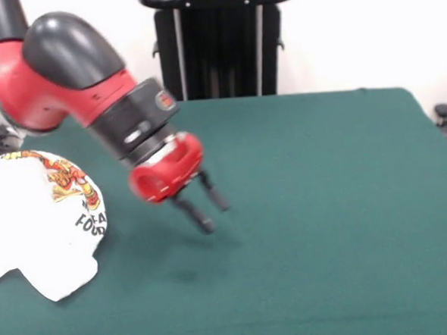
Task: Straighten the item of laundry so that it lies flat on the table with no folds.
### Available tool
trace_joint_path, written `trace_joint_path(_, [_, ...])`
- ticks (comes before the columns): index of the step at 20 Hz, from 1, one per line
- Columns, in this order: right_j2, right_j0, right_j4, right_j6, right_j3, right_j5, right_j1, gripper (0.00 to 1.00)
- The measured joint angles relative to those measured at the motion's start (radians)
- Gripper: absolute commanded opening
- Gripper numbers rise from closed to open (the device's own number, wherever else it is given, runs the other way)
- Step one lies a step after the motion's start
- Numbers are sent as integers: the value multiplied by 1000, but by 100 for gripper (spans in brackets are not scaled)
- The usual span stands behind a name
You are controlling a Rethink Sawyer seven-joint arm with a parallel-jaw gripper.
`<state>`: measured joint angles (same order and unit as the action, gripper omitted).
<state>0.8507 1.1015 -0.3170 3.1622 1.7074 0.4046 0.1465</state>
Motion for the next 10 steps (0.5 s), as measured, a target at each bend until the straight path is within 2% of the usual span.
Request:
trace_joint_path(4, [32,-6,0,0,46,32,19,100])
trace_joint_path(8, [6,-28,-2,0,94,93,143,100])
trace_joint_path(10, [-43,-61,-15,0,96,139,238,100])
